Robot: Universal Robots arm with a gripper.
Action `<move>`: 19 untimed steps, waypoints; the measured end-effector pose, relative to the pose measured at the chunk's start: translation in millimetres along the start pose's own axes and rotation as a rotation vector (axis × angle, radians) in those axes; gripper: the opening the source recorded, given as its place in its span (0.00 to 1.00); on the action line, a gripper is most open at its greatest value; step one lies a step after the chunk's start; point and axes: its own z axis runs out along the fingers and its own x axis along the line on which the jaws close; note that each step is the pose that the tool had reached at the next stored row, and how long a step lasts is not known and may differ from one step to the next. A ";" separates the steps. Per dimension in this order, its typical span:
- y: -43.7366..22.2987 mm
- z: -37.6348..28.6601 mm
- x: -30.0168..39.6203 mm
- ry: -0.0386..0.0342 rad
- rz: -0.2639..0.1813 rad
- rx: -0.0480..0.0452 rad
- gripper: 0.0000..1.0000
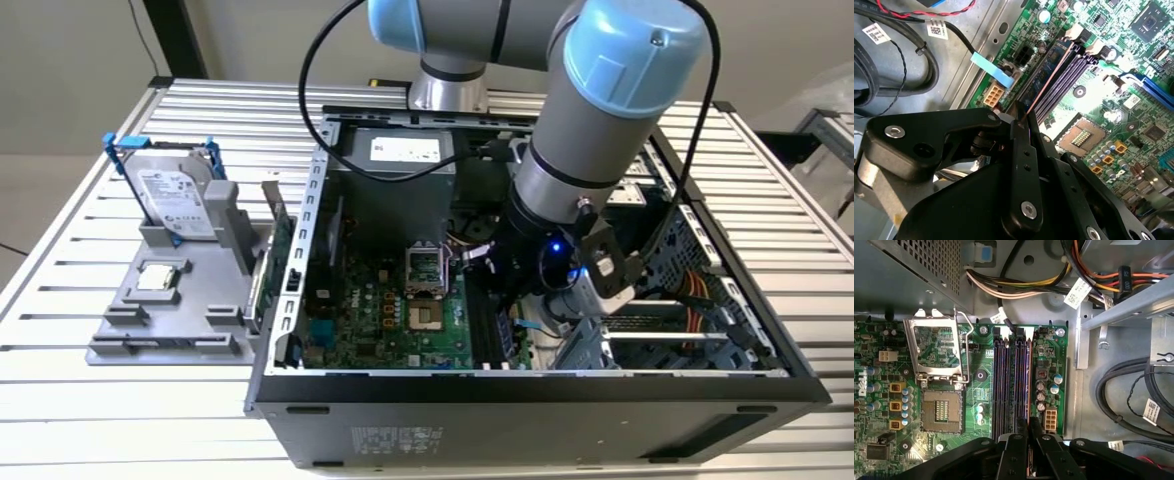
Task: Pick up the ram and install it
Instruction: 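Insert the ram into the slot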
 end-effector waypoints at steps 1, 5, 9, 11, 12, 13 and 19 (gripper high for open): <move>0.0 0.0 0.0 0.0000 0.000 0.0054 0.00; 1.1 -0.1 0.0 0.0002 0.001 0.0192 0.00; 3.3 -1.5 0.0 0.0002 0.002 0.0273 0.00; 3.4 -1.7 0.1 0.0002 0.002 0.0281 0.00; 3.6 -1.7 0.1 0.0001 0.002 0.0283 0.00; 3.9 -1.8 0.1 0.0001 0.002 0.0287 0.00; 5.9 -3.7 0.2 -0.0001 0.002 0.0344 0.00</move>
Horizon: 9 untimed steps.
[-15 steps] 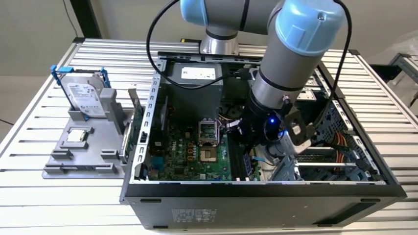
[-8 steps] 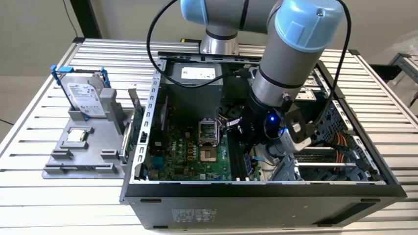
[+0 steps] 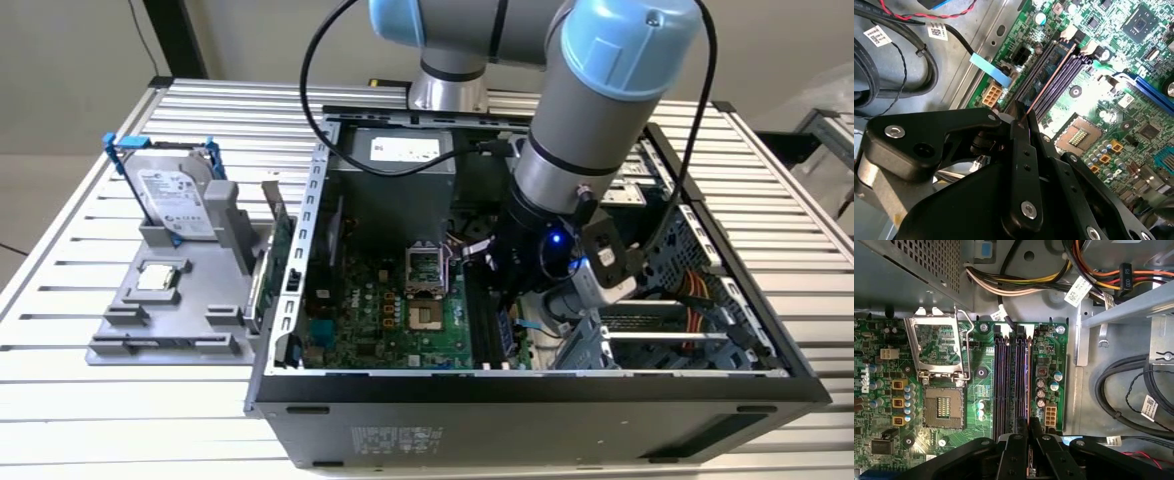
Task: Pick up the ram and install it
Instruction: 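Insert the ram into the slot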
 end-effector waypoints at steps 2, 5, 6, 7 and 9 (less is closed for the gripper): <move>0.4 -0.1 0.0 -0.0023 0.000 0.0005 0.00; 1.4 0.0 0.1 -0.0081 0.000 0.0014 0.00; 1.4 0.0 0.2 -0.0104 0.000 0.0015 0.00; 1.4 0.1 0.4 -0.0132 0.001 0.0014 0.00; 1.4 0.0 1.0 -0.0172 0.001 0.0016 0.00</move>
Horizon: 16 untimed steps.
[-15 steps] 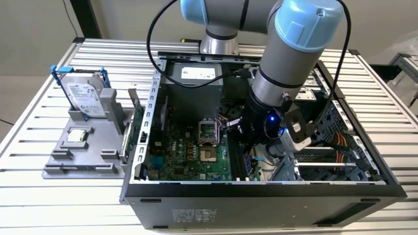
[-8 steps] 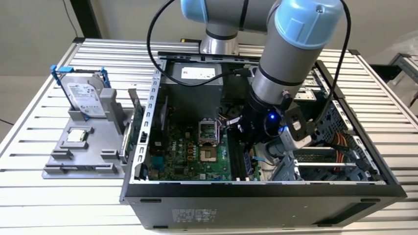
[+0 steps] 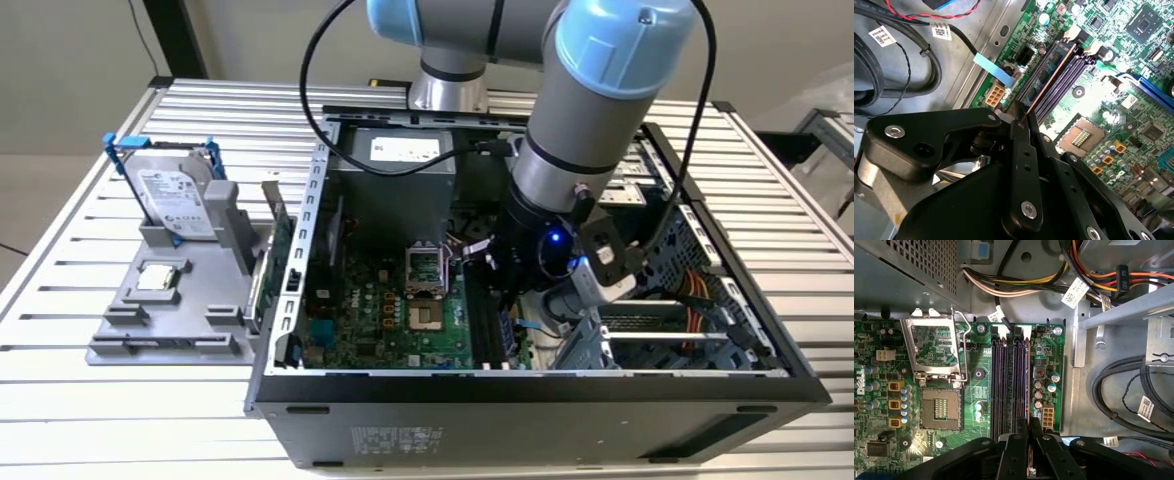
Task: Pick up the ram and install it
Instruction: 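Insert the ram into the slot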
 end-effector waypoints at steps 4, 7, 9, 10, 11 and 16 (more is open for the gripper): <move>0.1 0.1 0.0 -0.0003 0.002 -0.0003 0.00; 0.1 0.1 0.1 0.0000 0.007 -0.0005 0.00; 0.1 0.1 0.1 0.0004 0.013 -0.0008 0.00; 0.1 0.1 0.1 0.0005 0.016 -0.0008 0.00; 0.0 0.0 0.1 0.0007 0.020 -0.0009 0.00; 0.0 0.2 0.1 0.0012 0.036 -0.0015 0.00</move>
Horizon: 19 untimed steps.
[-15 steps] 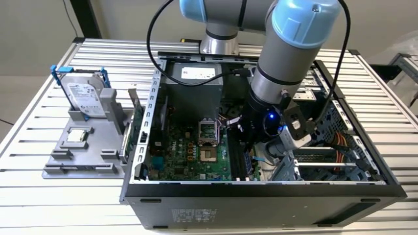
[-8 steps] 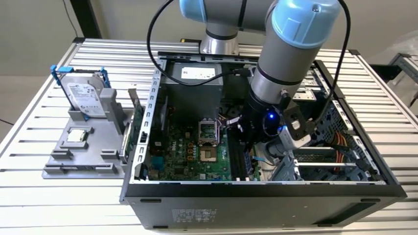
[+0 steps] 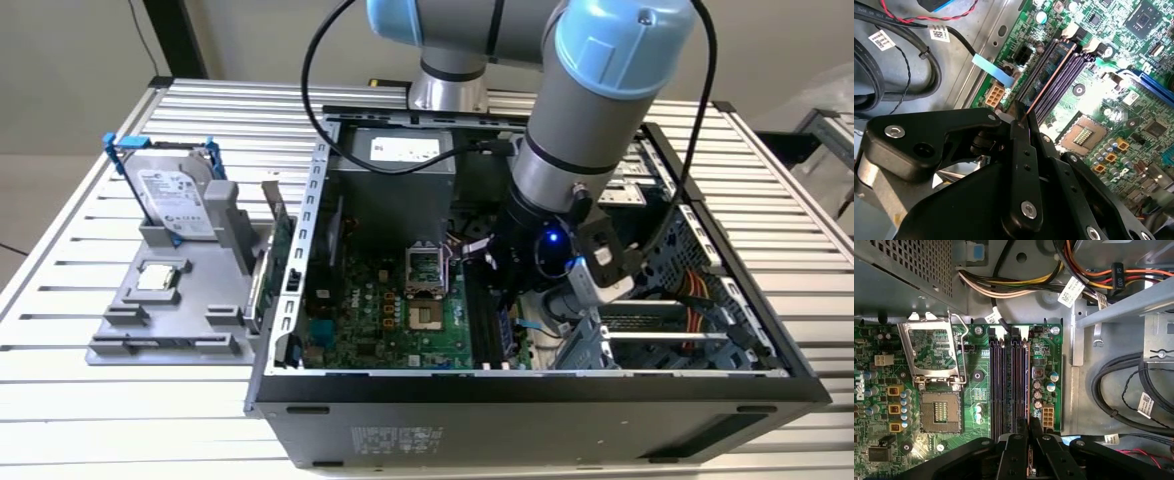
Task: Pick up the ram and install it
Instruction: 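Insert the ram into the slot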
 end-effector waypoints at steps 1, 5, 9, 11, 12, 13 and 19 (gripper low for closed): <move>0.0 0.1 0.0 0.0001 0.003 -0.0001 0.00; 0.1 0.7 0.0 0.0003 0.014 -0.0006 0.00; 0.1 2.5 0.0 0.0004 0.020 -0.0011 0.00; 0.1 3.4 -0.1 0.0004 0.020 -0.0009 0.00; 0.1 3.8 -0.1 0.0004 0.020 -0.0009 0.00; 0.1 3.9 -0.1 0.0004 0.020 -0.0008 0.00; 0.1 4.1 -0.1 0.0004 0.020 -0.0009 0.00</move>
